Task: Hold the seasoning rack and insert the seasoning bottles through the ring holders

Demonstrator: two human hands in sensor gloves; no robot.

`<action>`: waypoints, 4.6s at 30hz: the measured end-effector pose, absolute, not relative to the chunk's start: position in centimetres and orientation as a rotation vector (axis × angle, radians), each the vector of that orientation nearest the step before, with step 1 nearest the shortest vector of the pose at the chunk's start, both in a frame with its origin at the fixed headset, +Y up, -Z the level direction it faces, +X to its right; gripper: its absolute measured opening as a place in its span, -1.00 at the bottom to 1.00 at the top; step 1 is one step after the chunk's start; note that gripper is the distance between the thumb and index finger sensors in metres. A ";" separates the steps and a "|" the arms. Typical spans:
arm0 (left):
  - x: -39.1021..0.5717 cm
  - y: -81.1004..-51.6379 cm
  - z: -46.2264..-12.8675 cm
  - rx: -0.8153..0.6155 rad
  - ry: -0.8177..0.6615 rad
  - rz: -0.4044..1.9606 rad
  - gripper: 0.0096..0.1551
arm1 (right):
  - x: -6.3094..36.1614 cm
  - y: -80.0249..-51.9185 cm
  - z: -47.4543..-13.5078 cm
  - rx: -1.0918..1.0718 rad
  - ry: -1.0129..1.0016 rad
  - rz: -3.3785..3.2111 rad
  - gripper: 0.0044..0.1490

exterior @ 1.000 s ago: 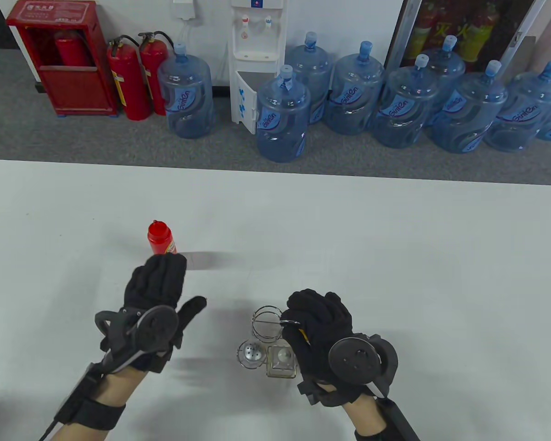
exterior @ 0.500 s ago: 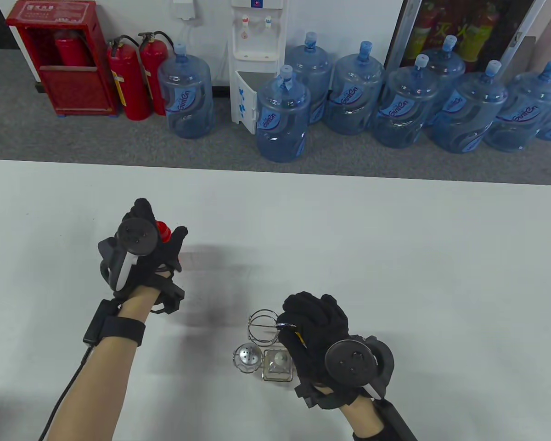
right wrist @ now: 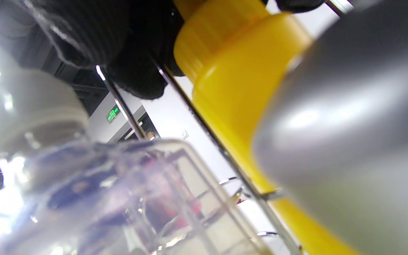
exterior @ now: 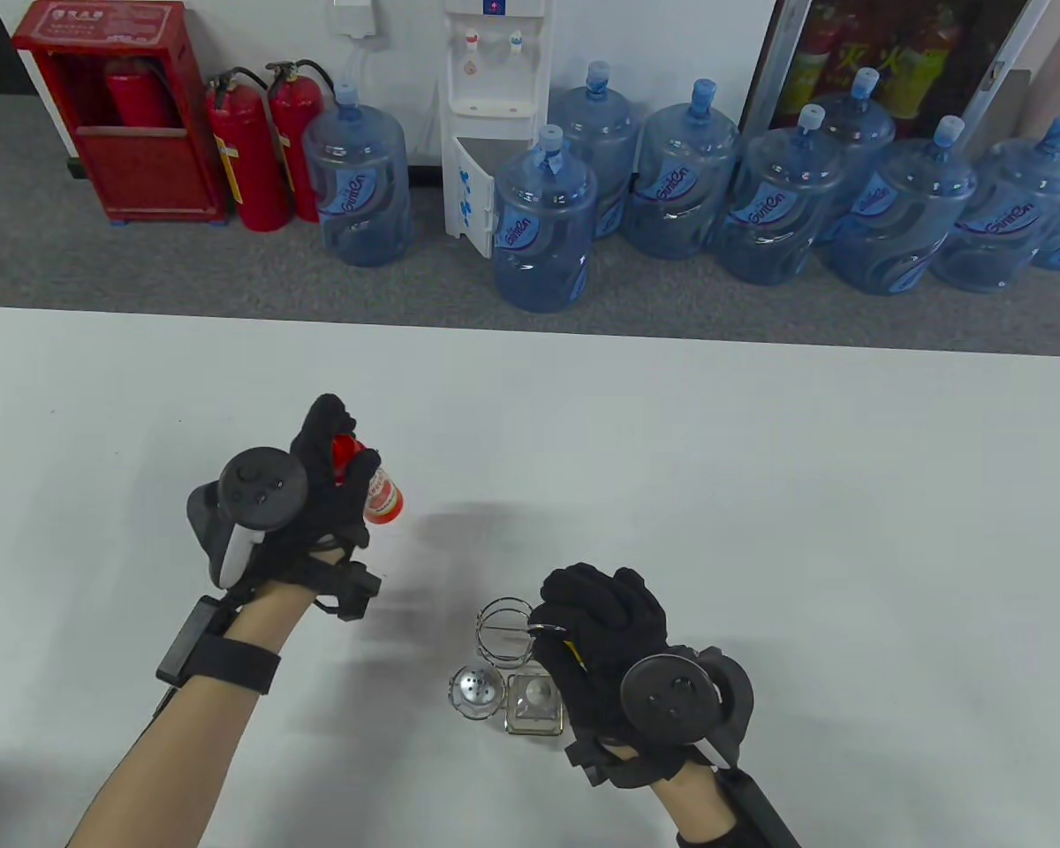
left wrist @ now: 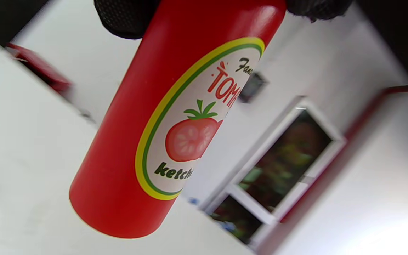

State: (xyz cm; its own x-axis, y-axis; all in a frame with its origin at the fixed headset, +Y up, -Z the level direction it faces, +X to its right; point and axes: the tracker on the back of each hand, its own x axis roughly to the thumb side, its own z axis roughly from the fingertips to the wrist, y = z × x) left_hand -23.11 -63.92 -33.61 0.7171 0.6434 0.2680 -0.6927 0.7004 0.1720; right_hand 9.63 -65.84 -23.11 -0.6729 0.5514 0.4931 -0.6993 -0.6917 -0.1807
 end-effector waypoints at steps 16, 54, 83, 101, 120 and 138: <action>-13.1 -63.4 -23.3 0.241 -0.744 0.509 -0.04 | 9.0 -65.6 -22.5 0.566 -0.477 2.295 -0.42; -18.4 -72.2 -21.2 0.004 -0.571 0.049 0.13 | 8.2 -64.3 -26.9 0.523 -0.385 2.382 -0.41; -19.3 -72.5 -21.8 -0.032 -0.562 0.092 0.13 | 8.0 -67.3 -42.5 0.407 -0.129 2.321 -0.43; -19.7 -72.2 -22.0 0.006 -0.541 0.107 0.11 | 11.6 -62.7 -32.7 0.610 -0.488 2.568 0.00; -19.6 -72.2 -22.1 0.003 -0.528 0.103 0.11 | 14.3 -70.5 -24.4 0.655 -0.322 2.514 0.10; -19.6 -72.2 -22.1 -0.006 -0.525 0.104 0.11 | 14.3 -71.1 -24.3 0.665 -0.311 2.523 0.08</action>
State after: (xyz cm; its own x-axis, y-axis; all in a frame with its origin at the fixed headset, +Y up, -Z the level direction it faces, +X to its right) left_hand -19.64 -72.20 -22.14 0.8600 0.1008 0.5003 -0.0975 0.9947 -0.0329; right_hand 14.29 -71.06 -24.29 -0.7512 0.4161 0.5125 -0.5280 -0.8446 -0.0882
